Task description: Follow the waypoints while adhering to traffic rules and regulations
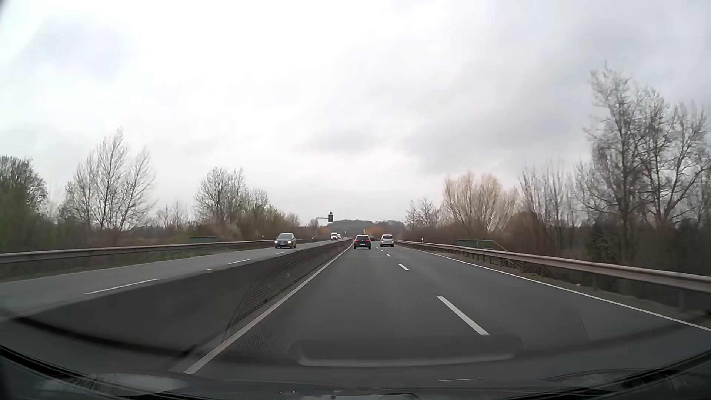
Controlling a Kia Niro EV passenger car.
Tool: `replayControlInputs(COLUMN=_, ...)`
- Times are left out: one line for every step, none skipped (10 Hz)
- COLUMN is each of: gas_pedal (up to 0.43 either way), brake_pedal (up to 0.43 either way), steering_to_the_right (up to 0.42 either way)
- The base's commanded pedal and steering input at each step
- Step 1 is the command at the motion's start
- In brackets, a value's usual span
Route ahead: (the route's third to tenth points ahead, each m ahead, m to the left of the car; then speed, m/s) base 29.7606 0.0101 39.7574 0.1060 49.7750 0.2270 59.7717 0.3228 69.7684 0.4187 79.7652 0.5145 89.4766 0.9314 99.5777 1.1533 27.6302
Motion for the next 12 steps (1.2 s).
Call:
replayControlInputs(gas_pedal=0.0, brake_pedal=0.0, steering_to_the_right=0.0)
replayControlInputs(gas_pedal=0.0, brake_pedal=0.0, steering_to_the_right=0.0)
replayControlInputs(gas_pedal=0.0, brake_pedal=0.0, steering_to_the_right=0.0)
replayControlInputs(gas_pedal=0.0, brake_pedal=0.0, steering_to_the_right=0.0)
replayControlInputs(gas_pedal=0.0, brake_pedal=0.0, steering_to_the_right=0.0)
replayControlInputs(gas_pedal=0.0, brake_pedal=0.0, steering_to_the_right=0.0)
replayControlInputs(gas_pedal=0.0, brake_pedal=0.0, steering_to_the_right=0.0)
replayControlInputs(gas_pedal=0.0, brake_pedal=0.0, steering_to_the_right=0.0)
replayControlInputs(gas_pedal=0.0, brake_pedal=0.0, steering_to_the_right=0.0)
replayControlInputs(gas_pedal=0.0, brake_pedal=0.0, steering_to_the_right=0.0)
replayControlInputs(gas_pedal=0.0, brake_pedal=0.0, steering_to_the_right=0.0)
replayControlInputs(gas_pedal=0.0, brake_pedal=0.0, steering_to_the_right=0.0)
